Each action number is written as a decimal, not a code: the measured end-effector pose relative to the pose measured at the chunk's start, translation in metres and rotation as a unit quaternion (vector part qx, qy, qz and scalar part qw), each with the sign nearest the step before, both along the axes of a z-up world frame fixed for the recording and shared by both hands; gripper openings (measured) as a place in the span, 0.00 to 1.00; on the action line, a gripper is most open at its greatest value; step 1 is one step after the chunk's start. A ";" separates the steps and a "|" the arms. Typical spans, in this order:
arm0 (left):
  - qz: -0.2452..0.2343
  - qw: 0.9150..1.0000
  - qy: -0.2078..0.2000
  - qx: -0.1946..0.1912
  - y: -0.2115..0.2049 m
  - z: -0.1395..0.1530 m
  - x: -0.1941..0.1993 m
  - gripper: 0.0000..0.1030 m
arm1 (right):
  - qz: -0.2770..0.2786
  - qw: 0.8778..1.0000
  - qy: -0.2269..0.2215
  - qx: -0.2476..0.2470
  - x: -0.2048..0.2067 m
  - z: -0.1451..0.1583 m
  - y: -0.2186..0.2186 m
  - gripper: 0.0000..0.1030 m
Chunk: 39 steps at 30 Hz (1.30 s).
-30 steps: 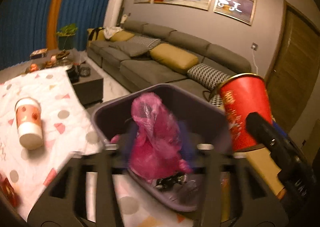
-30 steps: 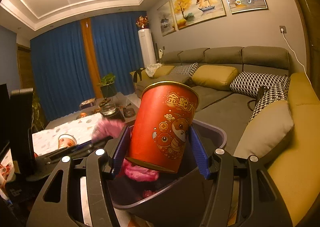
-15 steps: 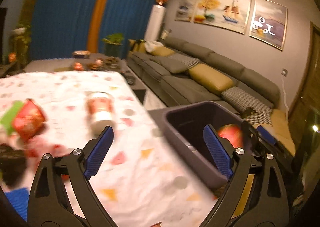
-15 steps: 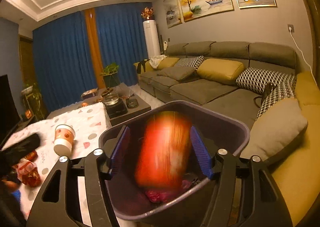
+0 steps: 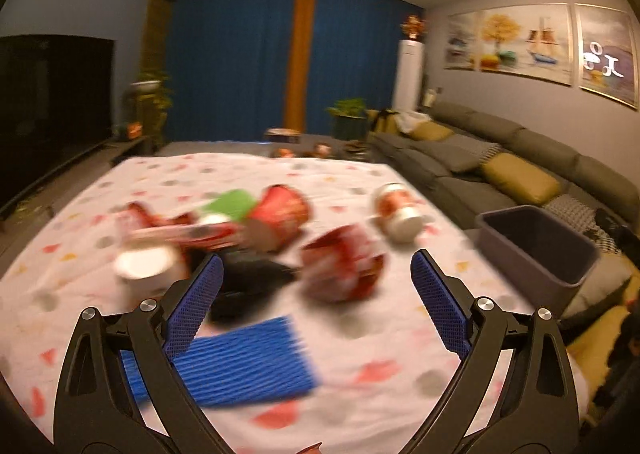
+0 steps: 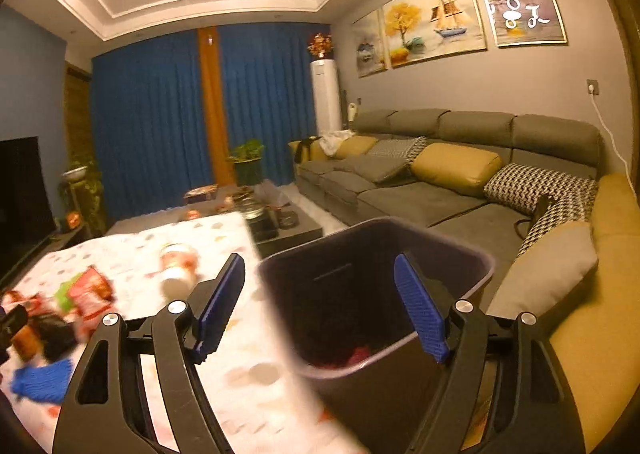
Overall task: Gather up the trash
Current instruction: 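Move both open tools back toward the trash on the table, then grasp the blue foam net with the right tool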
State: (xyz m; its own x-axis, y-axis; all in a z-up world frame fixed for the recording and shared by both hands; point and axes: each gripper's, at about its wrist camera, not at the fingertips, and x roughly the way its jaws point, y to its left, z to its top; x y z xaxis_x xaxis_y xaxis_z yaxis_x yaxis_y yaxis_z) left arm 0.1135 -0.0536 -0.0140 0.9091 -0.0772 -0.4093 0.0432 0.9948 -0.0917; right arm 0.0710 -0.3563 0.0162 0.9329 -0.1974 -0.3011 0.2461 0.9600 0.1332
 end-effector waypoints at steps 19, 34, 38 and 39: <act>0.113 0.993 -0.007 -0.022 0.143 0.001 -0.075 0.90 | 0.208 0.973 0.096 0.007 -0.002 -0.033 0.188 0.73; 0.131 0.990 -0.012 -0.042 0.180 -0.004 -0.078 0.90 | 0.267 0.941 0.207 -0.006 0.039 -0.075 0.257 0.73; 0.132 0.990 -0.011 -0.046 0.183 -0.006 -0.076 0.90 | 0.274 0.931 0.239 -0.005 0.051 -0.083 0.264 0.65; 0.133 0.990 -0.010 -0.047 0.184 -0.006 -0.076 0.90 | 0.277 0.929 0.246 -0.004 0.054 -0.085 0.265 0.65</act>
State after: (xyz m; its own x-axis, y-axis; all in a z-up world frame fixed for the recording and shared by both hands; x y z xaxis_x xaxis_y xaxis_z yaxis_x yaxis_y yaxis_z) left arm 0.0378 0.1300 -0.0200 0.9106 0.1285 -0.3927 -0.2156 0.9585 -0.1863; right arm 0.1250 -0.0912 -0.0687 0.6420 0.2679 -0.7184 -0.2574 0.9579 0.1272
